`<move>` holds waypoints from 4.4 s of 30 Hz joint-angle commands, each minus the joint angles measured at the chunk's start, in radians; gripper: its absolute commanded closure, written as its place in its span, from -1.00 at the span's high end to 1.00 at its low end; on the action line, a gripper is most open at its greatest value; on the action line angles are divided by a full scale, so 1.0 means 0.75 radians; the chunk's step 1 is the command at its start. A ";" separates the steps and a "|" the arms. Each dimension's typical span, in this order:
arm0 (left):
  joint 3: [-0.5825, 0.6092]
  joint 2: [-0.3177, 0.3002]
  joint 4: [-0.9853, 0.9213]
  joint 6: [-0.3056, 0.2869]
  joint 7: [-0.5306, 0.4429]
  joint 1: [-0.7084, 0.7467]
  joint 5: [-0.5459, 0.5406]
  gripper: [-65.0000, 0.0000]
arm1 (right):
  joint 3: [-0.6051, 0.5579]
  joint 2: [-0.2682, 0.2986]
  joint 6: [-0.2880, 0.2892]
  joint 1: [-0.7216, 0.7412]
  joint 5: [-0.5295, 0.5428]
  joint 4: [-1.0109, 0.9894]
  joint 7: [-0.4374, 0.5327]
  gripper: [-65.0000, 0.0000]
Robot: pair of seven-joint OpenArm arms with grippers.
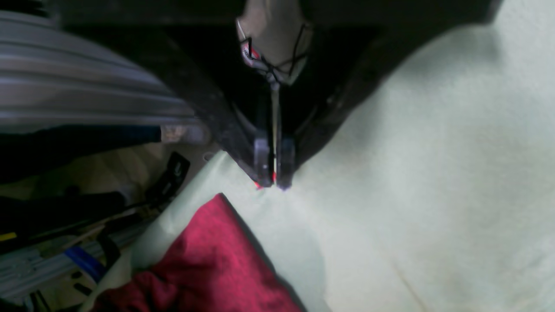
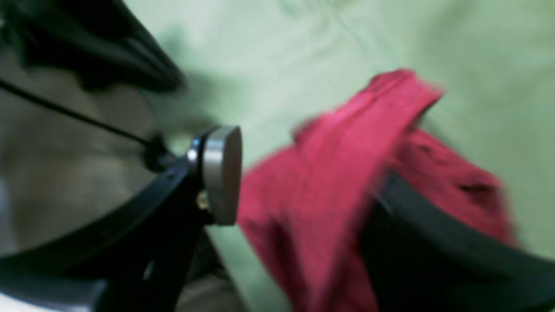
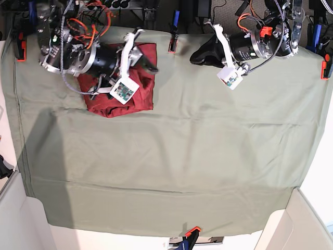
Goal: Fold the T-shirt properly
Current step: 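Grasp the shirt bundle with the right gripper and fold it over, then drag the folded red bundle with the left gripper toward the cloth's middle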
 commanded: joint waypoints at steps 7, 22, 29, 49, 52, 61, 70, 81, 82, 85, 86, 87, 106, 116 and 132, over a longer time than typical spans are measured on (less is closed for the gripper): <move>-0.006 -0.008 0.019 -0.015 0.031 0.023 -0.087 -0.96 | -0.300 0.077 -0.020 0.041 -0.133 0.025 0.067 -0.09; -0.008 -0.041 0.020 -0.015 0.065 0.044 -0.128 -0.96 | -0.397 0.074 -0.121 0.040 -0.331 0.188 0.102 -0.11; -0.008 -0.059 0.020 -0.015 0.064 0.044 -0.129 -0.96 | -0.089 0.144 -0.216 0.040 -0.452 0.188 0.117 -1.00; -0.008 -0.059 0.020 -0.015 0.052 0.041 -0.128 -0.96 | -0.020 0.247 -0.185 -0.183 -0.247 0.113 0.178 -1.00; -0.008 -0.060 0.020 -0.015 0.056 0.041 -0.129 -0.96 | -0.100 0.247 -0.185 -0.179 -0.250 0.052 0.197 -1.00; -0.008 -0.060 0.022 -0.015 0.056 0.040 -0.129 -0.96 | -0.215 0.186 -0.161 -0.179 -0.211 -0.058 0.285 -1.00; -0.097 -0.060 0.057 -0.015 0.167 0.040 -0.214 -0.96 | -0.199 0.158 -0.182 -0.179 -0.194 0.149 0.257 -1.00; 0.304 -0.101 0.350 -0.015 -0.015 0.020 0.067 -0.96 | 0.284 0.096 -0.288 -0.099 -0.244 0.080 0.335 -1.00; 0.370 -0.083 0.350 -0.015 -0.054 -0.001 0.150 -0.96 | 0.321 0.096 -0.288 -0.074 -0.227 0.061 0.337 -1.00; 0.561 0.013 0.330 -0.015 -0.141 -0.052 0.422 -0.96 | 0.389 0.096 -0.287 0.006 -0.201 -0.019 0.357 -1.00; 0.618 0.046 0.309 -0.015 -0.168 -0.056 0.513 -0.96 | 0.395 0.095 -0.287 0.028 -0.196 -0.054 0.361 -1.00; 0.671 0.080 0.283 -0.015 -0.191 -0.061 0.593 -0.96 | 0.395 0.095 -0.286 0.051 -0.195 -0.091 0.361 -1.00; 0.996 0.191 0.033 0.024 -0.226 -0.267 0.996 -0.96 | 0.367 0.021 -0.210 0.427 -0.072 -0.710 0.361 -1.00; 0.996 0.128 -0.083 0.024 -0.245 -0.342 1.045 -0.96 | 0.356 0.021 -0.210 0.424 -0.072 -0.735 0.351 -1.00; 0.996 -0.170 -0.214 0.068 -0.245 -0.562 1.039 -0.96 | 0.355 0.021 -0.210 0.424 -0.068 -0.735 0.351 -1.00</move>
